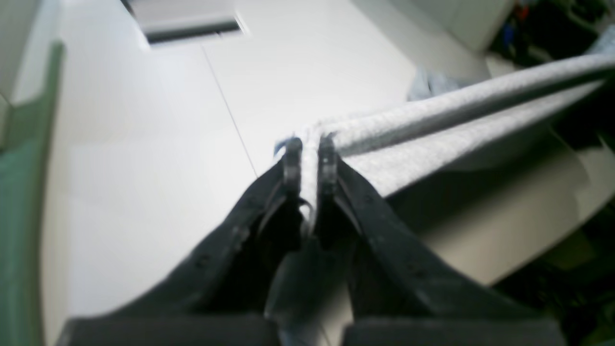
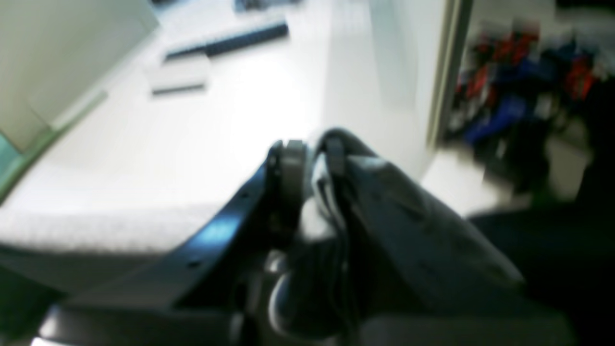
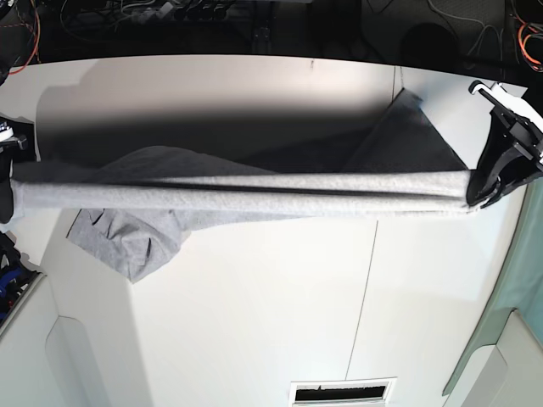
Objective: Layout the t-shirt on the table in an organized manner, then fold the t-shirt properly
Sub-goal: 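Lower the stretched t-shirt onto the table and release both grippers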
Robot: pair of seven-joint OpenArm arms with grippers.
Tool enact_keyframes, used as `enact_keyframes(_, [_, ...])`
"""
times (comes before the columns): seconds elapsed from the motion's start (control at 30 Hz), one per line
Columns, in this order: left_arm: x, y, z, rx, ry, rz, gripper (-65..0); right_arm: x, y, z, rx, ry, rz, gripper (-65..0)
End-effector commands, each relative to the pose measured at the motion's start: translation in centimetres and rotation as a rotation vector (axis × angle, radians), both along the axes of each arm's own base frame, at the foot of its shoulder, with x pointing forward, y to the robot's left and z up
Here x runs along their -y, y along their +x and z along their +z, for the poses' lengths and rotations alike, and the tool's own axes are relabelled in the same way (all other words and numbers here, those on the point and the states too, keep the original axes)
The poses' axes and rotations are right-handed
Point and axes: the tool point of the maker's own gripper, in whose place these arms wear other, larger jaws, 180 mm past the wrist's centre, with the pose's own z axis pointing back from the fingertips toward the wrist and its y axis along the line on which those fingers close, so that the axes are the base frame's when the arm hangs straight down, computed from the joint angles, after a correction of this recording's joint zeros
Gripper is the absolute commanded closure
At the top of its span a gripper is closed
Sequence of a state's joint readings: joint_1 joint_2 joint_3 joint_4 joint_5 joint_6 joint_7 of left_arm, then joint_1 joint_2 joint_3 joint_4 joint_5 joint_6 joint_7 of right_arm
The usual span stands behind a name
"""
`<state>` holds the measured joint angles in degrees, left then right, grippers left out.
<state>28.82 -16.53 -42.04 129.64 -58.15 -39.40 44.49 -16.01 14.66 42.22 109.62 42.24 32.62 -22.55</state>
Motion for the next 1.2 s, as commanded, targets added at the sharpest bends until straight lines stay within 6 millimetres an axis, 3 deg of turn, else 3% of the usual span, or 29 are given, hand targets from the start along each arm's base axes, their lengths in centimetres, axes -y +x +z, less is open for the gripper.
enact_keyframes(0.0, [-0.7, 0.5, 1.0, 0.041, 0.01, 0.022, 0.0, 0.6, 0.8, 2.3, 0.071, -0.026, -0.008, 0.0])
enact_keyframes(0.07, [-1.7, 1.7, 1.3, 0.072, 0.017, 0.049, 0.0, -0.2, 2.8, 3.5, 0.114, -0.042, 0.021, 0.0])
enact_keyframes(0.17, [-4.0, 4.6, 0.5, 0.085, 0.015, 0.099, 0.0, -3.2, 7.4, 4.6, 0.153, -0.08, 0.101, 0.0])
enact_keyframes(0.43, [-9.2, 13.4, -7.9, -0.081, -0.036, 0.209, 0.0, -11.1, 22.1, 3.0, 0.151, -0.132, 0.261, 0.0])
enact_keyframes(0.57, [-11.3, 15.6, -12.3, -0.216, -0.07, 0.271, 0.0, -14.7, 26.9, 1.2, 0.054, -0.086, 0.304, 0.0])
enact_keyframes(0.6, [-11.6, 15.7, -13.2, -0.242, -0.086, 0.282, 0.0, -15.5, 27.5, 0.6, 0.029, -0.065, 0.314, -11.2])
enact_keyframes(0.67, [-12.0, 15.7, -14.5, -0.283, -0.116, 0.299, -14.0, -16.8, 27.9, -1.1, -0.021, -0.025, 0.326, -34.7])
enact_keyframes(0.7, [-12.0, 15.5, -15.0, -0.306, -0.129, 0.3, -21.4, -17.2, 27.9, -1.8, -0.041, -0.013, 0.328, -42.5])
enact_keyframes(0.73, [-11.7, 15.3, -15.4, -0.333, -0.142, 0.293, -26.9, -17.4, 27.8, -2.5, -0.057, -0.006, 0.33, -45.4])
enact_keyframes(0.87, [-9.0, 14.2, -15.2, -0.366, -0.169, 0.149, -28.4, -16.7, 26.6, -4.8, -0.099, 0.011, 0.318, -44.9])
enact_keyframes(0.93, [-8.5, 12.8, -15.1, -0.368, -0.179, 0.133, -28.4, -15.8, 25.1, -6.5, -0.125, 0.009, 0.322, -44.9])
enact_keyframes(1.07, [-9.2, 8.0, -16.3, -0.408, -0.159, 0.154, -28.3, -12.4, 20.6, -10.6, -0.238, 0.067, 0.268, -44.9])
enact_keyframes(1.17, [-10.4, 5.0, -16.3, -0.417, -0.188, 0.194, -28.4, -9.5, 17.7, -11.4, -0.238, 0.136, 0.189, -44.9])
